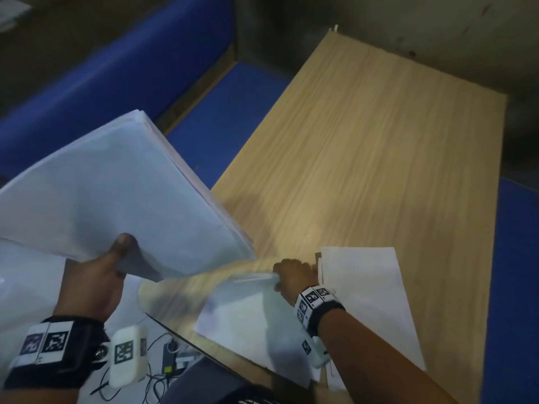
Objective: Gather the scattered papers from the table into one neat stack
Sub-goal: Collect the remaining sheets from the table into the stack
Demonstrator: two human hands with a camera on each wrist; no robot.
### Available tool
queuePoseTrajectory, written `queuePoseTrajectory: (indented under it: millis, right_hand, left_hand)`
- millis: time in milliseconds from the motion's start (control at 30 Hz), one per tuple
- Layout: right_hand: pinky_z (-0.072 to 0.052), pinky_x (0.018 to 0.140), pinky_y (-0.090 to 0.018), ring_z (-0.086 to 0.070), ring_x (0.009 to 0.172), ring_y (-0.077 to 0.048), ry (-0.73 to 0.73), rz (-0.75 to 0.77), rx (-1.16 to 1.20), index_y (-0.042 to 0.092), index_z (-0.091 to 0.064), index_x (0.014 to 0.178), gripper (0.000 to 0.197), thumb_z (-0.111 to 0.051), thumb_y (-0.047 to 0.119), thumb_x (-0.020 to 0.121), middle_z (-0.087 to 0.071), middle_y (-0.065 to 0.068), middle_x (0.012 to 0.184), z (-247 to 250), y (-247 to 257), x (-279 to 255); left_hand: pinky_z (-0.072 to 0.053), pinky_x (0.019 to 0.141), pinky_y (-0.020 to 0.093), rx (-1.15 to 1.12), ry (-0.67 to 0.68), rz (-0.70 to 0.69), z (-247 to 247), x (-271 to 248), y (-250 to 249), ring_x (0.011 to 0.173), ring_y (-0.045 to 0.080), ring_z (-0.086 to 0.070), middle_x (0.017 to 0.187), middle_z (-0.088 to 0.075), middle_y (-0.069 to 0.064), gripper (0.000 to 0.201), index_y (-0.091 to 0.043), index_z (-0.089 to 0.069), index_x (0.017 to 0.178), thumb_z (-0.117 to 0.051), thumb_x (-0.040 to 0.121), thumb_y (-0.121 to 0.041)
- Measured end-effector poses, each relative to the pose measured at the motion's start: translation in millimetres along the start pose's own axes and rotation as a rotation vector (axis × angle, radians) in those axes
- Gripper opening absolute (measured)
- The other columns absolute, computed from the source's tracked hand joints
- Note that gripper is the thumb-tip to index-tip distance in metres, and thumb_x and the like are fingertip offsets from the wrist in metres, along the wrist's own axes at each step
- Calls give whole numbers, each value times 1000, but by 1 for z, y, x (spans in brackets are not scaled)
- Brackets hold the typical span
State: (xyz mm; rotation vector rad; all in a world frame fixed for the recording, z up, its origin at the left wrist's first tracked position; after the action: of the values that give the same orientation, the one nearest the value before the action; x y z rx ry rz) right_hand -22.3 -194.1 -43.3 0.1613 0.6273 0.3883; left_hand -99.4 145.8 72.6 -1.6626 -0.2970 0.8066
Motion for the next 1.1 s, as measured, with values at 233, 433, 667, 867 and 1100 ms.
queuePoseTrajectory:
  millis: [233, 433, 667, 867, 1100]
  right_hand:
    - [-51, 70, -27, -69, 79, -20, -160, 499, 215, 21, -72, 96, 24, -62, 4, 81, -75, -1, 86, 42, 21, -63]
    - [-48, 74, -11, -67, 84, 2, -566, 272, 735, 14, -74, 93, 15, -64, 4, 88, -75, 7, 87, 120, -9, -134]
    - [-43, 62, -26, -62, 82, -25, -695, -557, 922, 6, -65, 86, 12, -60, 15, 94, -67, -7, 79, 73, -133, -166]
    - [-46, 81, -39, -59, 105, -41, -466, -814, 604, -6, -65, 100, 29, -63, 22, 93, -63, -25, 108, -8, -184, -162]
    - [-48, 91, -52, -49, 120, -41, -220, -1121, 558, 9, -35, 134, 100, -87, 50, 59, -46, -19, 134, -37, -196, -158]
  left_hand:
    - [-46, 102, 28, 80, -43, -123, -18, 9, -12, 119, 11, -62, 125, -67, -8, 64, -8, -64, 132, -74, 86, -50]
    - [-51, 106, 41, 71, -73, -107, -30, 38, -3, 117, 13, -68, 124, -71, -7, 80, -17, -69, 122, -85, 62, -68]
    - [-52, 101, 37, 63, 47, -38, -93, 16, 18, 116, 22, -67, 118, -69, 2, 42, -13, -63, 126, -74, 91, -34]
    - [-48, 96, 32, 189, 177, -24, -154, -4, 52, 86, -6, -69, 85, -77, -22, 15, -23, -67, 93, -79, 85, -21]
    - [-55, 84, 36, 221, 312, 96, -215, -30, 79, 90, 18, -72, 93, -75, -8, 26, -17, -70, 91, -85, 72, -28]
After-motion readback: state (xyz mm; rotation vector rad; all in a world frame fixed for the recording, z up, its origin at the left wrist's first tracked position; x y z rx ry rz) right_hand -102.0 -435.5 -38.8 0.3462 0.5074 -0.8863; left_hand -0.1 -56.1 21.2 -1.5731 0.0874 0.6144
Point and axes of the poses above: each hand's wrist, its own x-axis towards the middle knuckle, its own z-axis out of the back of the hand, y = z × x, the point moved 3 cm from there along x, towards the middle knuckle
